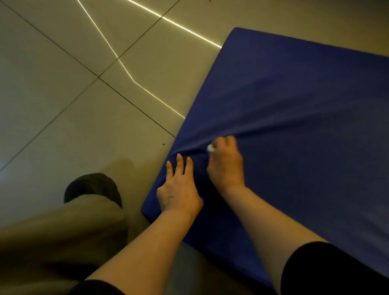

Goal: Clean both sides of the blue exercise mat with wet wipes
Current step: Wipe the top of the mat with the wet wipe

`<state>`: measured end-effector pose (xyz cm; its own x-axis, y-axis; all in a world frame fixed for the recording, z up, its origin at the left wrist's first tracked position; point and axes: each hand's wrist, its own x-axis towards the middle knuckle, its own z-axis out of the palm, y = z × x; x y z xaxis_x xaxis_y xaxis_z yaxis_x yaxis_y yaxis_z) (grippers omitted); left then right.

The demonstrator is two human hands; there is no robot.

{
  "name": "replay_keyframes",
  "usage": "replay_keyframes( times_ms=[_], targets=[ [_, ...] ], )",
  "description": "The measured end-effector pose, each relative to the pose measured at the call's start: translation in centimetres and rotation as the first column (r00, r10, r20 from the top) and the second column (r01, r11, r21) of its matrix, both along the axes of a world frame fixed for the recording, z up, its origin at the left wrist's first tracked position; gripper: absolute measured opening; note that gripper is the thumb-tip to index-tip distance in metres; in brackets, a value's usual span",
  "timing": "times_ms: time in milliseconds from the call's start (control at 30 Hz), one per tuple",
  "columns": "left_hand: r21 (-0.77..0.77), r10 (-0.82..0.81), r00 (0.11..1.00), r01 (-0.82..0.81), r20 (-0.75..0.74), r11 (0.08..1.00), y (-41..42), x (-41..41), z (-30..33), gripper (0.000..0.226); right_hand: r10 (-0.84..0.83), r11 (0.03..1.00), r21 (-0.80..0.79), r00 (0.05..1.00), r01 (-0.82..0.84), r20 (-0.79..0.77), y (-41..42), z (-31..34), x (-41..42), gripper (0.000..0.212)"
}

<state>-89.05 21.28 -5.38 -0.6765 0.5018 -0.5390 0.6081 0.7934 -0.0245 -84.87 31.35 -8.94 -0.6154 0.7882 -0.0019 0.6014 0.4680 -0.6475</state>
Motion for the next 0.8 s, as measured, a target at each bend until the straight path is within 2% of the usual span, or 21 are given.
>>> replay_keyframes(
  times_ms=[67, 100, 167, 267, 333, 367, 433, 500, 533, 600, 633, 700, 800],
  targets=[
    [0.122, 0.025, 0.996, -0.014, -0.084, 0.992, 0.9, -0.8, 0.2, 0.058, 0.196, 0.98, -0.042, 0.98, -0.197, -0.034, -1.0, -0.1, -0.8, 0.011],
    [0.18, 0.026, 0.988, 0.002, -0.153, 0.984, 1.4, -1.2, 0.2, 0.049, 0.203, 0.978, -0.042, 0.978, -0.205, -0.034, -0.5, -0.1, -0.8, 0.014],
    [0.29, 0.017, 0.973, 0.051, -0.228, 0.956, 2.1, -1.9, -0.3, 0.057, 0.051, 0.999, 0.002, 0.998, -0.051, -0.043, 2.0, -0.2, 0.1, 0.011],
    [0.409, -0.038, 0.992, 0.083, -0.118, 0.909, 2.2, -2.5, -1.7, 0.077, -0.338, 0.94, 0.03, 0.94, 0.339, -0.037, 7.0, -0.2, 2.1, 0.004],
    [0.439, -0.105, 0.994, 0.112, -0.04, 0.891, 2.2, -3.1, -2.5, 0.082, -0.453, 0.89, 0.038, 0.891, 0.454, -0.016, 8.3, -0.4, 2.3, 0.005],
    [0.439, -0.149, 0.988, 0.147, -0.028, 0.886, 2.2, -3.5, -2.6, 0.084, -0.454, 0.89, 0.04, 0.891, 0.454, -0.011, 7.8, -0.4, 1.8, 0.005],
    [0.42, -0.256, 0.966, 0.24, -0.017, 0.876, 2.5, -4.7, -2.5, 0.09, -0.322, 0.946, 0.023, 0.946, 0.324, -0.046, 5.5, -0.5, 0.0, 0.005],
    [0.387, -0.356, 0.934, 0.324, 0.012, 0.863, 3.4, -6.2, -2.2, 0.097, -0.048, 0.998, -0.037, 0.998, 0.046, -0.052, 2.9, -0.3, -1.6, 0.004],
    [0.361, -0.391, 0.92, 0.351, 0.039, 0.864, 3.9, -6.9, -2.0, 0.1, 0.068, 0.995, -0.068, 0.996, -0.071, -0.05, 2.2, -0.3, -2.0, 0.004],
    [0.301, -0.424, 0.898, 0.375, 0.116, 0.877, 5.0, -7.9, -1.7, 0.107, 0.146, 0.987, -0.065, 0.988, -0.149, -0.044, 3.1, -0.4, -1.8, 0.003],
    [0.28, -0.436, 0.888, 0.385, 0.146, 0.879, 5.6, -8.3, -1.7, 0.111, 0.106, 0.994, -0.004, 0.993, -0.106, -0.044, 4.4, -0.5, -1.4, 0.003],
    [0.239, -0.452, 0.877, 0.41, 0.162, 0.88, 6.2, -8.5, -1.8, 0.117, -0.086, 0.99, 0.11, 0.995, 0.092, -0.058, 7.5, -0.8, -0.1, 0.007],
    [0.186, -0.455, 0.881, 0.429, 0.128, 0.884, 6.5, -8.2, -2.0, 0.119, -0.394, 0.913, 0.104, 0.919, 0.394, -0.023, 11.2, -0.9, 1.2, 0.003]
  ],
)
